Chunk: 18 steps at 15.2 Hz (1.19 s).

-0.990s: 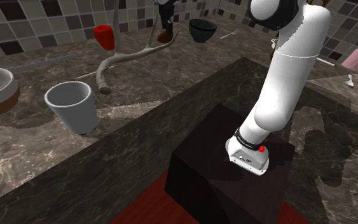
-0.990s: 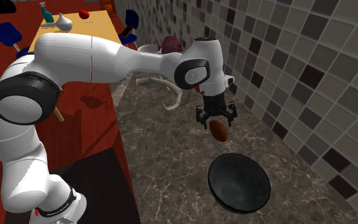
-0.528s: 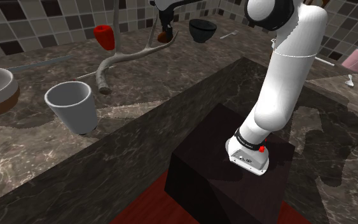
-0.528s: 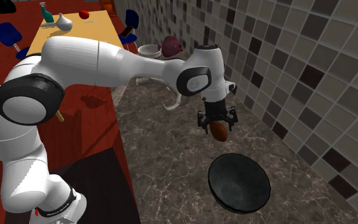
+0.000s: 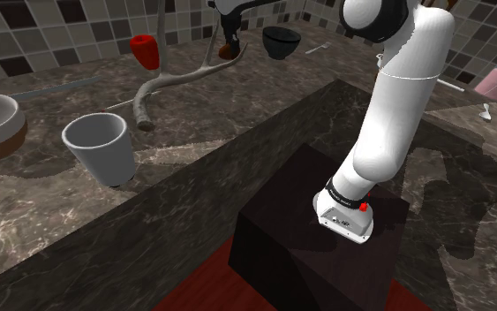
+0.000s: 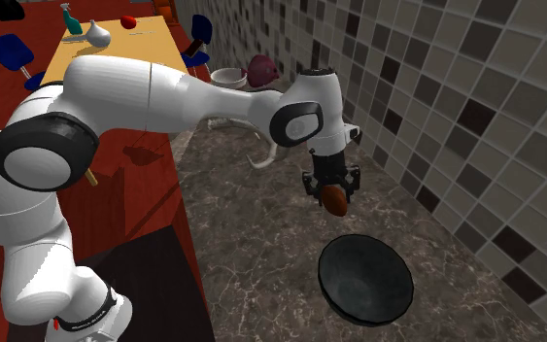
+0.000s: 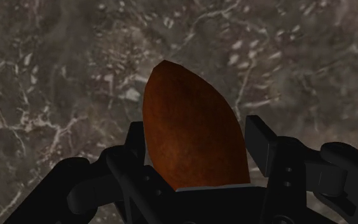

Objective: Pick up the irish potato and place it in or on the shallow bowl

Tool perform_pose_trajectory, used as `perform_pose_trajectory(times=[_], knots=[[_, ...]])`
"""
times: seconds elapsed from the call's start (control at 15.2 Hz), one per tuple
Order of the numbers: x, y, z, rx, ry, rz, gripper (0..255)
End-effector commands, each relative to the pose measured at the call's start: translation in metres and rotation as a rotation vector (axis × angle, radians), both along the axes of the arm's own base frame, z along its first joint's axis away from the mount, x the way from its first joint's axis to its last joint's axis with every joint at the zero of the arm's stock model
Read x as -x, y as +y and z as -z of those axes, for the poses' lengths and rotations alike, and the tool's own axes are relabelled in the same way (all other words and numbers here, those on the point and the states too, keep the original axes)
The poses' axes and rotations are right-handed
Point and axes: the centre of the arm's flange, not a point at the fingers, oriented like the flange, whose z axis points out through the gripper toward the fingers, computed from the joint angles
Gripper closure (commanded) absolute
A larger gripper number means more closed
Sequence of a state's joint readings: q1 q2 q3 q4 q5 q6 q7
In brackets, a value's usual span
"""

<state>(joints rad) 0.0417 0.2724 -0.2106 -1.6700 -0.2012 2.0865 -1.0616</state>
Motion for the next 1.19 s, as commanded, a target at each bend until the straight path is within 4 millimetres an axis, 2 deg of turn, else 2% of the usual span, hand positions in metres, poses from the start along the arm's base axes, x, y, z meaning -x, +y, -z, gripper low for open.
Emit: perform_pose_trajectory(times=[0.0,0.4,1.12], knots=[[0.000,0.000,0.000,0.000,0.000,0.000,255],[0.000,0.000,0.000,0.000,0.000,0.000,255],[0.000,0.000,-0.058,0.000,0.000,0.000,255]])
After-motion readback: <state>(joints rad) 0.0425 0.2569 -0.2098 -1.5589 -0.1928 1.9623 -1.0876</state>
